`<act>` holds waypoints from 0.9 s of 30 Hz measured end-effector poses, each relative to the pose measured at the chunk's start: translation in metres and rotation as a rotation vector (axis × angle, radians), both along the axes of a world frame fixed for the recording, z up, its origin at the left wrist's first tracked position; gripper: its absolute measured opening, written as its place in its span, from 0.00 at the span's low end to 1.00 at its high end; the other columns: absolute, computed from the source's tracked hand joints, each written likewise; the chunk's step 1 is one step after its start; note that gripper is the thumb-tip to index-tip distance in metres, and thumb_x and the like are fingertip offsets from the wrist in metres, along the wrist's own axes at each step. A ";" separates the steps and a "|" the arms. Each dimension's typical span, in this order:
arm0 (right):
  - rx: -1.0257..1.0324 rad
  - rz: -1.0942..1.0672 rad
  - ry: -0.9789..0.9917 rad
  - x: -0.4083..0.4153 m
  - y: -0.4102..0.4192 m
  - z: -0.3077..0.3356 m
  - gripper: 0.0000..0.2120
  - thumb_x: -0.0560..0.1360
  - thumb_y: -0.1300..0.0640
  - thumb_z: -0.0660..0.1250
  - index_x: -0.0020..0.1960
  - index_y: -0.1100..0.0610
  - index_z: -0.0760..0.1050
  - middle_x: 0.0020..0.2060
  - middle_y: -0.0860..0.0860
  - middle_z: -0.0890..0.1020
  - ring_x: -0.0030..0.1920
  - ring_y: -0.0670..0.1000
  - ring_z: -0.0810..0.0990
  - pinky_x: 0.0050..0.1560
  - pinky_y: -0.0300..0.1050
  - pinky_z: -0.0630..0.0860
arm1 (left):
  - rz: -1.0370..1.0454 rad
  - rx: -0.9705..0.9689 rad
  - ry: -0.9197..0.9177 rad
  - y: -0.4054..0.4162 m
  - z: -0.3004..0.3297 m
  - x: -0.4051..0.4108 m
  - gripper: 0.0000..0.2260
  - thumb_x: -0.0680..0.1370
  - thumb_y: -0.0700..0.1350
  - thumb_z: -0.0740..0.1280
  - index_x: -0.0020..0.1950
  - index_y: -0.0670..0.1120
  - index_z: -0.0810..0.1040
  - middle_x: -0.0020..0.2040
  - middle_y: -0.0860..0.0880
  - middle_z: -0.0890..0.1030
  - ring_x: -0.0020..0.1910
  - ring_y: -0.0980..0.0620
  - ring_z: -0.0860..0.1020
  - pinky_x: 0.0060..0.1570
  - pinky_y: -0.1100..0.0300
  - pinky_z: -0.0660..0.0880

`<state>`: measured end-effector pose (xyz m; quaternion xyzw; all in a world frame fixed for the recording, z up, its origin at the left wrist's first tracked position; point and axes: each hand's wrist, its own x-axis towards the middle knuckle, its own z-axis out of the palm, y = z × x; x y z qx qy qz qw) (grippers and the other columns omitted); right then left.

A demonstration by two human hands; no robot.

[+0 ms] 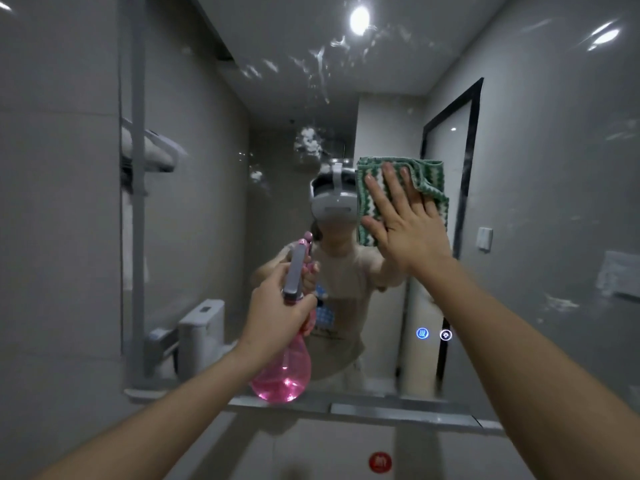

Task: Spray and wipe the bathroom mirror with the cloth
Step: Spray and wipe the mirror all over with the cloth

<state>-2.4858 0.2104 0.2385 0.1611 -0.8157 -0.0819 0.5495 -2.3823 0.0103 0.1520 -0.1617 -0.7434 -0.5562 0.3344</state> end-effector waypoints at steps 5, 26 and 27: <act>-0.032 -0.004 -0.021 0.001 0.029 -0.008 0.29 0.78 0.37 0.36 0.76 0.45 0.36 0.75 0.46 0.37 0.74 0.47 0.38 0.68 0.46 0.45 | -0.033 0.034 -0.030 0.030 0.002 -0.002 0.13 0.71 0.30 0.67 0.43 0.48 0.73 0.23 0.54 0.74 0.20 0.59 0.73 0.23 0.67 0.70; -0.260 0.108 -0.126 0.011 -0.158 0.005 0.32 0.81 0.41 0.45 0.77 0.53 0.35 0.77 0.55 0.37 0.76 0.58 0.35 0.73 0.55 0.39 | 0.116 0.160 -0.028 -0.116 -0.016 0.024 0.11 0.73 0.31 0.67 0.46 0.46 0.74 0.25 0.46 0.74 0.20 0.55 0.72 0.23 0.64 0.72; -0.237 0.105 -0.115 0.010 -0.172 0.006 0.32 0.81 0.41 0.45 0.77 0.53 0.35 0.77 0.55 0.38 0.76 0.58 0.35 0.73 0.55 0.41 | 0.133 0.158 -0.017 -0.126 -0.017 0.027 0.11 0.73 0.31 0.68 0.46 0.46 0.75 0.25 0.46 0.74 0.20 0.56 0.72 0.23 0.66 0.71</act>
